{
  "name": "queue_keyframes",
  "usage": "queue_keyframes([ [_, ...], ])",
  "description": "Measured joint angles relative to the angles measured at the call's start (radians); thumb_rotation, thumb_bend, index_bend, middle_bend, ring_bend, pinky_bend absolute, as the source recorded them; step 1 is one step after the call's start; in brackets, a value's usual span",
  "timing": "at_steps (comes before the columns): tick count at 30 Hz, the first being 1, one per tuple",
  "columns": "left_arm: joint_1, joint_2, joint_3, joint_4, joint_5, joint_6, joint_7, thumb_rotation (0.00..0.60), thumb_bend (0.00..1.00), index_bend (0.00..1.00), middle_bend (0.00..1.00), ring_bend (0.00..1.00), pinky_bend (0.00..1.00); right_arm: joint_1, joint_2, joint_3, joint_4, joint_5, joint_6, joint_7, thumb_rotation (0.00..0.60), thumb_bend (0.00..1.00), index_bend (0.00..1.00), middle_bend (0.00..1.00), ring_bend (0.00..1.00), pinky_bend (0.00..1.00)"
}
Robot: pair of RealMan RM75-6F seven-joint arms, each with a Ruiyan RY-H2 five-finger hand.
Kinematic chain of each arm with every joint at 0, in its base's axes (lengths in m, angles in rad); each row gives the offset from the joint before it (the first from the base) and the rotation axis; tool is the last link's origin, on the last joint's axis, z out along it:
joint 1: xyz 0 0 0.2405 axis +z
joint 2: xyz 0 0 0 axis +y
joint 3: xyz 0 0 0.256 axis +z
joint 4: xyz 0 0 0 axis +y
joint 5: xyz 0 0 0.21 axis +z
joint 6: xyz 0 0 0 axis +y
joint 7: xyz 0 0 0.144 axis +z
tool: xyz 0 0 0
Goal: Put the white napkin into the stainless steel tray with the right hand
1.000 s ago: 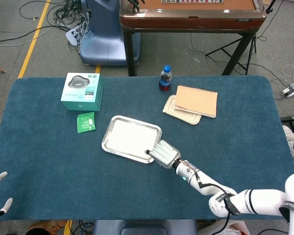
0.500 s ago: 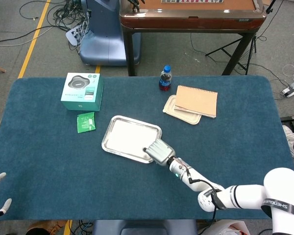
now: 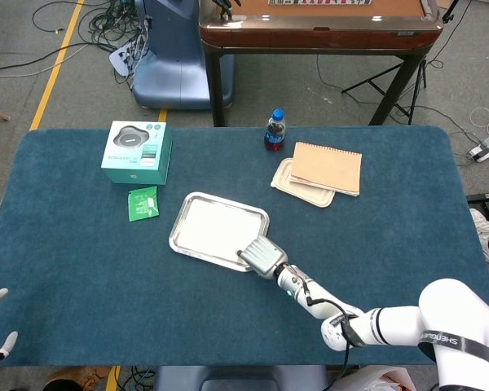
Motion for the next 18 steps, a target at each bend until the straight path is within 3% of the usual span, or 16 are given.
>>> queue_keyframes([
  [11,0.002,-0.001,-0.001,0.008,-0.001,0.000,-0.008,0.600,0.24,0.20,0.09,0.09,0.00,-0.003,0.013,-0.006,-0.029,-0.021,0.032,0.024,0.600,1.00,0.29,0.99,0.89,0.99],
  [18,-0.004,0.004,-0.006,0.005,0.002,0.000,-0.010,0.600,0.24,0.20,0.09,0.09,0.00,-0.041,0.101,-0.007,-0.129,-0.069,0.133,0.036,0.600,1.00,0.28,0.93,0.87,0.99],
])
